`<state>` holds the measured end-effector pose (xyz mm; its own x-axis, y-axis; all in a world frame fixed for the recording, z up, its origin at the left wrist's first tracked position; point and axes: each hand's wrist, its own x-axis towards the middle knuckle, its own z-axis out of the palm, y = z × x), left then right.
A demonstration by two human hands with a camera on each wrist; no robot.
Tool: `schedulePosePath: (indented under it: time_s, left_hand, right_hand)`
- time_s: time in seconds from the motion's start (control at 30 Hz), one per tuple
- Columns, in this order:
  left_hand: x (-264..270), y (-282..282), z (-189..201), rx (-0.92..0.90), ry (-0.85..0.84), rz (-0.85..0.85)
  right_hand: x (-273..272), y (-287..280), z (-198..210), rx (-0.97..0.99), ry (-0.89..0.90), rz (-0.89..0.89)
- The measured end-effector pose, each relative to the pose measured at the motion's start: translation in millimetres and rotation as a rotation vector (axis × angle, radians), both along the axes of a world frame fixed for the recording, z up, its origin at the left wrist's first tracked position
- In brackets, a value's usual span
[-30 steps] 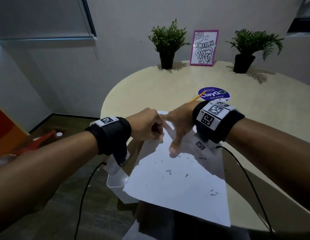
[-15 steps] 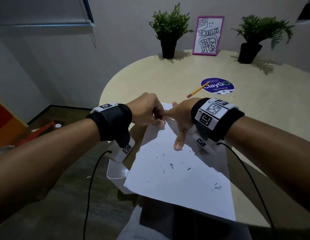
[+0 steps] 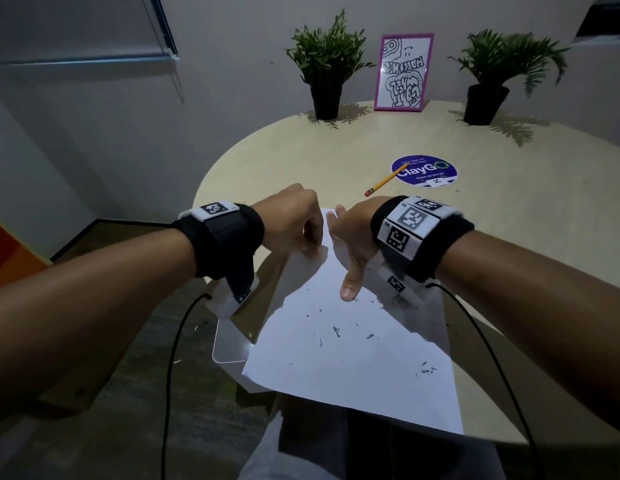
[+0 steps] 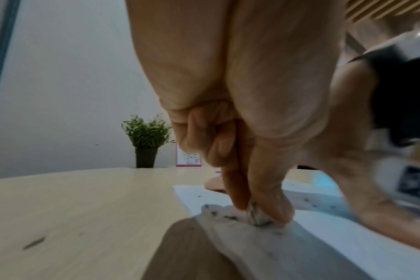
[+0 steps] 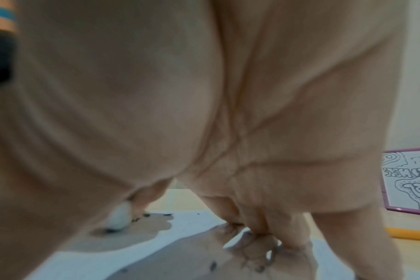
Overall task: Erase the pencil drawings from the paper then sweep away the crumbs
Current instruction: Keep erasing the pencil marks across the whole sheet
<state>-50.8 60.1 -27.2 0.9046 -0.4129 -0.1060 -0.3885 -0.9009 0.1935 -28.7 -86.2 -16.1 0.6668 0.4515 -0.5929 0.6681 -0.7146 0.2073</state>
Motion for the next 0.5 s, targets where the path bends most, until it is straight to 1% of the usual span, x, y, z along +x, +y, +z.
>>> schedulePosePath:
  time_s: [0.07, 0.13, 0.3, 0.37, 0.5]
  left_hand:
    - [-9, -1, 0, 0.031, 0.045, -0.062]
    - [-7, -2, 2, 0.055, 0.063, -0.077]
    - [17, -3, 6, 0.068, -0.052, 0.069]
    - [15, -2, 4, 0.076, -0.049, 0.050]
    - [-7, 7, -1, 0.052, -0.013, -0.022]
  right_hand:
    - [3, 0, -3, 0.009, -0.010, -0.003]
    - [4, 0, -4, 0.011, -0.008, -0.005]
    - [1, 0, -1, 0.013, 0.015, -0.012]
    - [1, 0, 1, 0.002, 0.015, -0.012]
    - [1, 1, 0, -0.010, -0.009, 0.007]
